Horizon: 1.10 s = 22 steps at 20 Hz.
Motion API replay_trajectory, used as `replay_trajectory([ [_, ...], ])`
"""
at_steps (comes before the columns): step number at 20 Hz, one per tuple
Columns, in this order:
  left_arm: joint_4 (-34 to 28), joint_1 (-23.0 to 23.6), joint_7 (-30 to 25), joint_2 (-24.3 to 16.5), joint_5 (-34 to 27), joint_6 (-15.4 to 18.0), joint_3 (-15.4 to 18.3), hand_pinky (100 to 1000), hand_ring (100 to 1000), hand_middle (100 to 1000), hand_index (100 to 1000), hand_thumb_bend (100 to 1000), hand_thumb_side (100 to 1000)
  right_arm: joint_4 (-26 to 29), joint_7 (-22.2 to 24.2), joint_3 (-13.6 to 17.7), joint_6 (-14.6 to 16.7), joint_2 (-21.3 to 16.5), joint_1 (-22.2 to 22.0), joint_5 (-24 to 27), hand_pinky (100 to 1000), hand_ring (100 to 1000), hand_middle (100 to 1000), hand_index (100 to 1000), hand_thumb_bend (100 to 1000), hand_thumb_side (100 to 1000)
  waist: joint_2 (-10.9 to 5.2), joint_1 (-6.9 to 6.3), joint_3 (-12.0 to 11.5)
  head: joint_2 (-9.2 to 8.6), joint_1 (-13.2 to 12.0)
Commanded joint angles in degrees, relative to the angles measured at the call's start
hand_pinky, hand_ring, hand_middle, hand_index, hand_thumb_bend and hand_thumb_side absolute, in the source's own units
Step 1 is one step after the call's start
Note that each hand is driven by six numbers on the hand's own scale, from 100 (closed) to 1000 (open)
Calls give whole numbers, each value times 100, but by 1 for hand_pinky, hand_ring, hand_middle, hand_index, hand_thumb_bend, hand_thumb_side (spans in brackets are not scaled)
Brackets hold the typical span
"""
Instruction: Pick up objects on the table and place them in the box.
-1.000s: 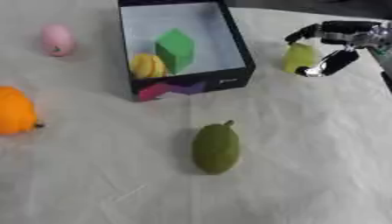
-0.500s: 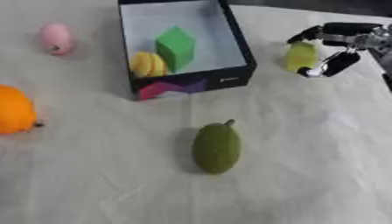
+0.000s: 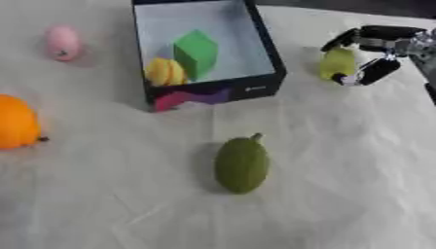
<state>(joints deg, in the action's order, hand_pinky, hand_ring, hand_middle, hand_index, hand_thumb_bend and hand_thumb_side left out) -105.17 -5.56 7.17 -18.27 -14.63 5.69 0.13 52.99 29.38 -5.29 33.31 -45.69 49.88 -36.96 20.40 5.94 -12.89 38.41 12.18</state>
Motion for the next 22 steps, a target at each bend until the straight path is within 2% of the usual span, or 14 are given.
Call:
replay_trajectory([
  [1,-111,-37,-14,-70,20,9,10,971,773,656,693,167,944,-12,-27,57,-13,-161,56,32,845,842,742,867,279,364,-6,-106,3,-84,9],
  [6,-110,-33,-12,-66,16,6,10,971,772,653,691,166,945,-42,-20,62,-20,-154,33,106,802,738,730,858,259,349,-7,-110,-2,-93,30],
  [11,-108,-32,-13,-67,16,3,8,971,771,651,689,165,944,-65,-61,79,-114,-149,31,282,774,645,680,823,238,339,-14,-114,0,-87,33],
  [15,-106,-26,-15,-70,20,0,11,971,770,650,687,165,943,13,-165,66,-125,-179,0,330,766,632,679,823,271,369,-20,-115,4,-78,34],
  [22,-100,-10,-15,-73,21,-6,14,972,768,648,685,166,941,103,-393,48,-143,-212,11,403,736,601,654,805,239,364,-57,-109,26,-43,34],
])
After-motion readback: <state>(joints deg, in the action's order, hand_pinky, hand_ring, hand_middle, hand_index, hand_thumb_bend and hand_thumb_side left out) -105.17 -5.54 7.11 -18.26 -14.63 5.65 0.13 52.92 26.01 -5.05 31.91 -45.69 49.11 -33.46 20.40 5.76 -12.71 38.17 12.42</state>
